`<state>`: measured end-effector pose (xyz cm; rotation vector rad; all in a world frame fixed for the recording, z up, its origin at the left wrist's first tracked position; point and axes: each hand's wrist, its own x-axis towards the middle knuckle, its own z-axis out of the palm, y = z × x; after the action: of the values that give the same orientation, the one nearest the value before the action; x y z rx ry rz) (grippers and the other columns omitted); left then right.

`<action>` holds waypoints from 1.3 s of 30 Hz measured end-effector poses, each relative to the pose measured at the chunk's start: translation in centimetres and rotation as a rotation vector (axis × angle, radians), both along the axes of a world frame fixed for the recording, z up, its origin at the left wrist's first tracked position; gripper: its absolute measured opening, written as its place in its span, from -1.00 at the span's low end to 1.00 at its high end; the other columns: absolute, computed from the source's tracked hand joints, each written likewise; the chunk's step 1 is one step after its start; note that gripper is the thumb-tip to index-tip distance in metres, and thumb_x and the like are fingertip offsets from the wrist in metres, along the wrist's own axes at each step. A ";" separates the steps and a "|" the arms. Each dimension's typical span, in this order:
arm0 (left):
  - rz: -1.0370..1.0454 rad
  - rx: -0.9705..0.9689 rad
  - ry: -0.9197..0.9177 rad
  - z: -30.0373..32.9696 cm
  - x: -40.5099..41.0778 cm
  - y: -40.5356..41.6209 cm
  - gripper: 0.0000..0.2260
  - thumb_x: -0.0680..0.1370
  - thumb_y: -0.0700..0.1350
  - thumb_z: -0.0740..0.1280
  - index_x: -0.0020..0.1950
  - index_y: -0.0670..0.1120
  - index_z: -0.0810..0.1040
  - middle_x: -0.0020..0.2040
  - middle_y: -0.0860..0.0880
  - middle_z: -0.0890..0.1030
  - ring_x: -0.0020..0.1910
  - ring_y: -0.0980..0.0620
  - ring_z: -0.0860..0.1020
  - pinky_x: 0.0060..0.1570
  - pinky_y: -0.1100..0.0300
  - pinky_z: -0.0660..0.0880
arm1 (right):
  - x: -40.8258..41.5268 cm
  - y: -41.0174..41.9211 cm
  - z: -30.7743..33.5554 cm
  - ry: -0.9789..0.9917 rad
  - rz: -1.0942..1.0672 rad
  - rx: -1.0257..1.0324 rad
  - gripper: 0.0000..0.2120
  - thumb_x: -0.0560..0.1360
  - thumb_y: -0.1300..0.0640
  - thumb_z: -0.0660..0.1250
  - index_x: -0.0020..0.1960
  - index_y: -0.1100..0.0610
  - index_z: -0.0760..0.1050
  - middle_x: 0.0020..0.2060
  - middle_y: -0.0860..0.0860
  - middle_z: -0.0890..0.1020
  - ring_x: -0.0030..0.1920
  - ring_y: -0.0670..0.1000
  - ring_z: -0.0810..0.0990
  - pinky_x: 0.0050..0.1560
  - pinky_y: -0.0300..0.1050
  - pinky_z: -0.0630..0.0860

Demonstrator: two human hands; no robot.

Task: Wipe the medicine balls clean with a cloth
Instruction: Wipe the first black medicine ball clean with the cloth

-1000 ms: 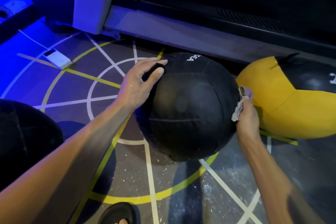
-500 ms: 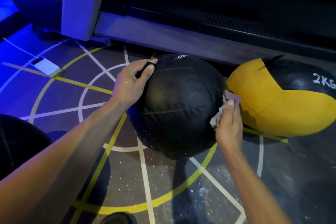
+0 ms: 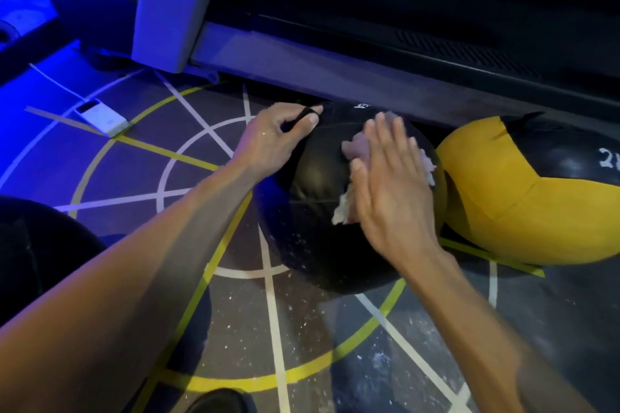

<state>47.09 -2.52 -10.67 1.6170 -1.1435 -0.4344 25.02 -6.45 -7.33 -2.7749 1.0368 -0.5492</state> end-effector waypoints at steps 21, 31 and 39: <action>-0.149 0.237 -0.041 3.2 1.1 -1.7 -0.78 0.65 0.06 0.37 0.24 0.07 0.69 0.19 0.16 0.65 0.23 0.16 0.58 0.31 0.03 0.51 | 0.0 6.0 -4.8 0.580 0.535 -0.626 -0.36 0.64 0.08 -0.13 0.59 0.38 -0.25 0.56 0.39 -0.27 0.57 0.35 -0.38 0.54 0.27 -0.41; -0.226 0.280 -0.100 3.2 0.8 -1.4 -0.54 0.53 0.35 0.27 -0.12 -0.03 0.65 0.11 0.04 0.69 0.21 0.01 0.61 0.33 -0.21 0.45 | 0.5 2.5 -3.1 0.574 0.649 -0.574 -0.14 0.53 -0.34 0.26 0.55 0.29 0.27 0.56 0.24 0.28 0.60 0.23 0.19 0.61 0.13 -0.12; -0.327 0.351 0.046 3.8 2.1 -1.3 -0.80 0.70 -0.07 0.28 0.16 -0.12 0.67 0.24 0.12 0.59 0.23 0.27 0.51 0.28 0.40 0.39 | -0.4 6.4 -4.4 0.711 0.771 -0.688 -0.42 0.61 0.15 -0.19 0.60 0.34 0.00 0.57 0.31 -0.06 0.61 0.26 -0.13 0.55 0.24 -0.35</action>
<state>49.18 -3.82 -6.83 1.7069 -1.3575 -0.9222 24.62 -0.05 -11.78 -3.7082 -0.3539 0.2773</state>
